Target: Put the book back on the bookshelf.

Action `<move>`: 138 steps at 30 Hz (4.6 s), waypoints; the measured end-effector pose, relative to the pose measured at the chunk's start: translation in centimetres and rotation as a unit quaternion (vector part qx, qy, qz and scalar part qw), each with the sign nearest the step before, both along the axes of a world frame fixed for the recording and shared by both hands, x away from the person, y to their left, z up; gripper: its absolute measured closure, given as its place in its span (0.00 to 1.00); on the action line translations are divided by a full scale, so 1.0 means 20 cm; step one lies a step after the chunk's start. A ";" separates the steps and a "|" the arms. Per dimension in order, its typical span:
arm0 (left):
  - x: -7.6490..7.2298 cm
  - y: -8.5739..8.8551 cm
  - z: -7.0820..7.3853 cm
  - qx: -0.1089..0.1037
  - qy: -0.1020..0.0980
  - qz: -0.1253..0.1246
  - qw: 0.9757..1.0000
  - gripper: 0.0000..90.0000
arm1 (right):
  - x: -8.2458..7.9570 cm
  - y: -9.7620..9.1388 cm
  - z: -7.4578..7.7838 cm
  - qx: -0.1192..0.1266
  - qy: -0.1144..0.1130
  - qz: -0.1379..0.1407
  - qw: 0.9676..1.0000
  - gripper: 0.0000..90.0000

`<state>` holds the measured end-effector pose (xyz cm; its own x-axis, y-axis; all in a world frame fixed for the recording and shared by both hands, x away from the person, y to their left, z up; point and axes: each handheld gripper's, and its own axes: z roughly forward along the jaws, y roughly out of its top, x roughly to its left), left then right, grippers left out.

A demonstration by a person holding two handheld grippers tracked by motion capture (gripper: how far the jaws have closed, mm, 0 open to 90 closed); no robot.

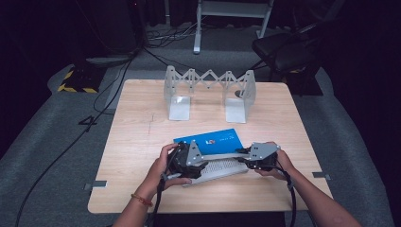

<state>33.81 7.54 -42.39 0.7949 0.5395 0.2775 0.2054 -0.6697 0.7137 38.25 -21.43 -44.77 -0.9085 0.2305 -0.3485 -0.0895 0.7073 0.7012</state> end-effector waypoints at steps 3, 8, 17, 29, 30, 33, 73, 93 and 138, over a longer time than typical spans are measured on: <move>0.01 0.03 -0.02 -0.007 0.017 -0.008 1.000 0.45 | -0.01 0.01 -0.01 -0.011 0.003 -0.002 1.000 0.78; -0.01 0.05 -0.05 0.028 0.023 -0.025 0.999 0.70 | 0.00 0.03 -0.01 -0.013 0.009 -0.001 1.000 0.78; 0.02 0.11 -0.09 0.008 0.038 -0.048 0.998 0.76 | 0.03 0.03 -0.01 0.010 0.012 0.013 1.000 0.69; 0.07 0.22 -0.10 -0.027 0.065 -0.041 0.997 0.73 | 0.12 -0.06 -0.06 0.047 0.021 0.032 0.998 0.74; 0.07 0.23 -0.10 -0.027 0.064 -0.033 0.997 0.70 | 0.11 -0.06 -0.06 0.042 0.014 0.033 0.998 0.74; 0.05 0.20 -0.07 -0.030 0.058 -0.022 0.998 0.52 | 0.08 -0.03 -0.03 0.032 0.002 0.029 0.999 0.76; 0.08 -0.02 -0.09 -0.037 0.052 -0.003 0.998 0.50 | 0.05 0.08 0.03 0.063 0.024 0.057 0.996 0.80; 0.07 0.02 -0.12 -0.103 0.035 -0.012 0.994 0.77 | 0.10 -0.12 0.08 0.138 0.055 -0.025 0.989 0.45; -0.01 0.19 -0.03 -0.264 0.040 -0.010 0.964 0.77 | 0.24 -0.04 0.15 0.246 0.096 -0.061 0.962 0.55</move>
<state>33.61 11.30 -43.05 0.8139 0.5732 -0.0951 0.2657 -0.2217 0.9382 43.11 -22.18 -41.77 -0.9009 0.4341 0.0027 0.1385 0.2816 0.9495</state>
